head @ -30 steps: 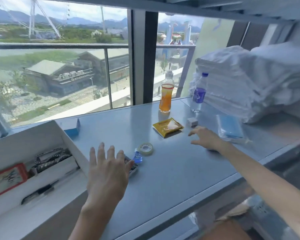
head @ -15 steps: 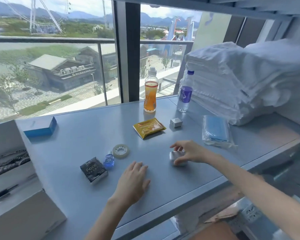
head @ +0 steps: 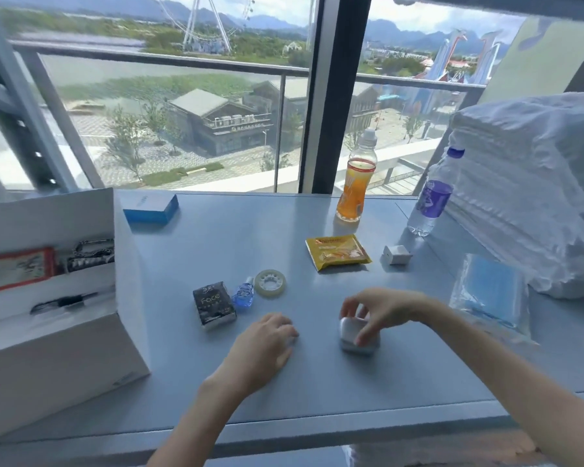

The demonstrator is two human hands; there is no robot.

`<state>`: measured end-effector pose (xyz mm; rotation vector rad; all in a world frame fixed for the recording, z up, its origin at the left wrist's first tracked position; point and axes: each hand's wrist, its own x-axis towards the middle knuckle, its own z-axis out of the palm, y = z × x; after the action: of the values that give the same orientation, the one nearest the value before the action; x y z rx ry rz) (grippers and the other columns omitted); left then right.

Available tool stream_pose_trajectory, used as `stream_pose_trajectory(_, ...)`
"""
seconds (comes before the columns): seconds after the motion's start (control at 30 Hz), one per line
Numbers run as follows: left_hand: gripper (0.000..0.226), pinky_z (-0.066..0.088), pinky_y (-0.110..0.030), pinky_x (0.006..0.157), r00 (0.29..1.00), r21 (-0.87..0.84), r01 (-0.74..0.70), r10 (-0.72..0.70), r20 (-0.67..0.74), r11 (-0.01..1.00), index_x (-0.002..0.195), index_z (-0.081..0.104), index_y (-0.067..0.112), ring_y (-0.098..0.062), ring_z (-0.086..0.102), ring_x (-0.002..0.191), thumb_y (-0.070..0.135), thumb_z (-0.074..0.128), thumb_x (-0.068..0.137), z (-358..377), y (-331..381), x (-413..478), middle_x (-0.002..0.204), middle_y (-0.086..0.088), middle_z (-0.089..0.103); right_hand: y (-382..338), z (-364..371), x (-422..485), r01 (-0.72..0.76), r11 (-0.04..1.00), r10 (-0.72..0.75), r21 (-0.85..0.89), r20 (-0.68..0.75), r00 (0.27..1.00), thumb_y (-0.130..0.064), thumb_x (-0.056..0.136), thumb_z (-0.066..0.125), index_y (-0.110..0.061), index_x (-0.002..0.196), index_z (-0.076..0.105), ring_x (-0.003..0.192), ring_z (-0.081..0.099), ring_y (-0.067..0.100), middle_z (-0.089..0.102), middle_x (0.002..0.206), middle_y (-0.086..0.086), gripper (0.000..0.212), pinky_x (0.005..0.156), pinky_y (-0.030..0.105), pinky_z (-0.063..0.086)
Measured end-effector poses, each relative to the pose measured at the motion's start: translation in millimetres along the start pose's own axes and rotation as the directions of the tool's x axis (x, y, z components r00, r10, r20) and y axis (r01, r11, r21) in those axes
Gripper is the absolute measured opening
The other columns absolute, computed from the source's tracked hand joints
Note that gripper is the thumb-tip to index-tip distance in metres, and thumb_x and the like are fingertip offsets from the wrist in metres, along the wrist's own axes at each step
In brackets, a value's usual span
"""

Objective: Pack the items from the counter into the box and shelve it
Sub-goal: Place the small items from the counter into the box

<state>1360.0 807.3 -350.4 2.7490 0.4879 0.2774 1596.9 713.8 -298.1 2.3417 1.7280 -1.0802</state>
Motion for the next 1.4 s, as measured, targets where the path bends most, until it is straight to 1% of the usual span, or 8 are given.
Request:
stream_pose_trajectory(0.17, 0.016, 0.051, -0.032, 0.089, 0.955, 0.045, 0.044, -0.029, -0.295, 0.998, 0.092, 0.071, 0.011, -0.017, 0.059, 0.109, 0.002, 0.065, 0.081, -66.8, -17.5, -43.6, 0.100, 0.002, 0.069, -59.4, -16.5, 22.7, 0.230, 0.973, -0.228, -0.006, -0.148, 0.962, -0.023, 0.065, 0.083, -0.025, 0.100, 0.051, 0.077, 0.051, 0.003, 0.054, 0.103, -0.005, 0.048, 0.057, 0.016, 0.045)
stream_pose_trajectory(0.33, 0.014, 0.056, -0.031, 0.076, 0.861, 0.177, 0.167, -0.055, -0.506, 0.970, 0.089, 0.072, 0.014, -0.017, 0.065, 0.094, 0.007, 0.072, 0.077, -139.0, -40.0, -105.0, 0.090, 0.006, 0.070, -161.8, -46.2, 45.0, 0.522, 0.849, -0.456, 0.082, -0.385, 0.802, -0.015, 0.064, 0.084, -0.019, 0.100, 0.056, 0.071, 0.056, 0.007, 0.059, 0.099, -0.002, 0.046, 0.063, 0.019, 0.050)
stream_pose_trajectory(0.47, 0.040, 0.053, -0.033, 0.069, 0.851, 0.079, 0.393, -0.330, -0.409, 0.916, 0.109, 0.063, 0.027, -0.009, 0.061, 0.093, 0.053, 0.055, 0.079, -170.9, -73.6, -158.6, 0.102, 0.021, 0.061, -255.2, -58.5, 60.8, 0.705, 0.705, -0.609, 0.078, -0.444, 0.658, -0.008, 0.066, 0.081, -0.017, 0.103, 0.057, 0.076, 0.055, 0.001, 0.058, 0.103, 0.000, 0.045, 0.066, 0.012, 0.049)
stream_pose_trajectory(0.57, 0.052, 0.048, -0.028, 0.069, 0.873, 0.099, 0.469, -0.444, -0.203, 0.877, 0.096, 0.061, 0.037, -0.003, 0.060, 0.083, 0.074, 0.035, 0.070, -183.4, -106.6, -188.6, 0.088, 0.026, 0.060, -316.6, -53.7, 77.8, 0.740, 0.672, -0.678, -0.031, -0.429, 0.597, -0.011, 0.066, 0.082, -0.012, 0.111, 0.059, 0.079, 0.049, -0.005, 0.054, 0.102, -0.002, 0.050, 0.067, 0.001, 0.040)
stream_pose_trajectory(0.73, 0.055, 0.035, -0.029, 0.056, 0.888, 0.245, 0.459, -0.438, -0.138, 0.854, 0.058, 0.040, 0.021, -0.012, 0.042, 0.061, 0.073, 0.044, 0.076, -190.1, -137.9, -206.6, 0.059, 0.009, 0.047, -389.6, -33.2, 119.4, 0.657, 0.702, -0.708, -0.275, -0.172, 0.685, -0.018, 0.071, 0.078, -0.009, 0.116, 0.058, 0.096, 0.045, 0.013, 0.052, 0.114, 0.007, 0.050, 0.083, 0.022, 0.039)
stream_pose_trajectory(0.97, 0.059, 0.024, -0.030, 0.058, 0.901, 0.409, 0.426, -0.422, -0.104, 0.807, 0.072, 0.050, 0.021, -0.021, 0.059, 0.079, 0.075, 0.026, 0.081, -185.7, -142.6, -215.7, 0.084, 0.001, 0.066, -448.7, 7.5, 181.3, 0.575, 0.677, -0.603, -0.460, 0.103, 0.791, -0.018, 0.076, 0.072, 0.001, 0.106, 0.060, 0.090, 0.050, 0.028, 0.057, 0.101, 0.014, 0.038, 0.070, 0.033, 0.037)
stream_pose_trajectory(1.27, 0.055, 0.027, -0.031, 0.061, 0.932, 0.382, 0.357, -0.350, -0.090, 0.852, 0.073, 0.051, 0.021, -0.030, 0.061, 0.082, 0.070, 0.029, 0.084, -181.5, -145.4, -212.1, 0.087, -0.005, 0.068, -477.0, 49.5, 213.9, 0.612, 0.725, -0.652, -0.316, -0.028, 0.758, -0.024, 0.064, 0.082, -0.007, 0.090, 0.062, 0.072, 0.052, 0.017, 0.061, 0.084, 0.002, 0.037, 0.049, 0.025, 0.031)
stream_pose_trajectory(1.4, 0.049, 0.025, -0.031, 0.060, 0.935, 0.372, 0.353, -0.342, -0.097, 0.858, 0.069, 0.042, 0.025, -0.029, 0.060, 0.080, 0.070, 0.029, 0.085, -181.2, -145.5, -211.9, 0.086, -0.004, 0.067, -468.4, 53.9, 215.2, 0.617, 0.753, -0.652, -0.229, -0.129, 0.748, -0.023, 0.064, 0.082, -0.012, 0.082, 0.062, 0.075, 0.056, 0.015, 0.064, 0.082, -0.001, 0.029, 0.063, 0.028, 0.044)
